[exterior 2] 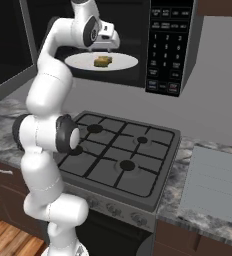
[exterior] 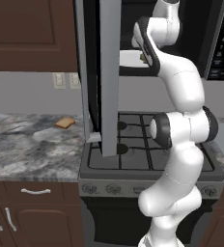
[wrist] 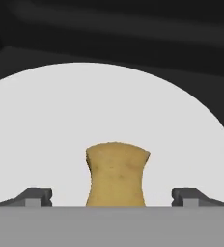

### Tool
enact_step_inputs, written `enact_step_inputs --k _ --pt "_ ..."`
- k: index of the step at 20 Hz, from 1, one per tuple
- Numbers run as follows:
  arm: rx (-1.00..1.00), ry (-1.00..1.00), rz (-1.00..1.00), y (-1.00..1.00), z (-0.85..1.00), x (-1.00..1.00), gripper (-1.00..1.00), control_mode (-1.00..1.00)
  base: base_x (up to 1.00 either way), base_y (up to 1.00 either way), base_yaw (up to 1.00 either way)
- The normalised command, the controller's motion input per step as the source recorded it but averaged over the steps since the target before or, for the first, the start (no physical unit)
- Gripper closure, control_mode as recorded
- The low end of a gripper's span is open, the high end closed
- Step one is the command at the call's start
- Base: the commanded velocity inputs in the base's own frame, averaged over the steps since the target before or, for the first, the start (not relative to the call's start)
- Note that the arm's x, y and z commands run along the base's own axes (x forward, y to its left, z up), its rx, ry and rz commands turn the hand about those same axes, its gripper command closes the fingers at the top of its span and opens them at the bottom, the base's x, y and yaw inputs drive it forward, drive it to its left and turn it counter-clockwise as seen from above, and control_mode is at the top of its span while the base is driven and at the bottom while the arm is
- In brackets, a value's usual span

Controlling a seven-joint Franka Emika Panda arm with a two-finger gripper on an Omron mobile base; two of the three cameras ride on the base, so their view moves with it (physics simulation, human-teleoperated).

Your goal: Place the sponge inside the microwave to prepare for sanitizing.

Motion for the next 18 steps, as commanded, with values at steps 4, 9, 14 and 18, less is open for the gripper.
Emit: enact_step_inputs --k 4,9,14,18 --pt "0.0 -0.29 0.0 0.0 0.0 -0.47 -1.0 -1.0 0.0 0.0 0.0" --pt "0.0 -0.29 0.0 0.0 0.0 -0.61 -1.0 -1.0 0.0 0.0 0.0" --pt "0.0 -0.16 0.0 0.03 0.22 -0.79 -1.0 -1.0 0.0 0.0 0.0" --pt "0.0 0.01 0.0 0.0 0.24 -0.88 -1.0 -1.0 0.0 0.0 0.0"
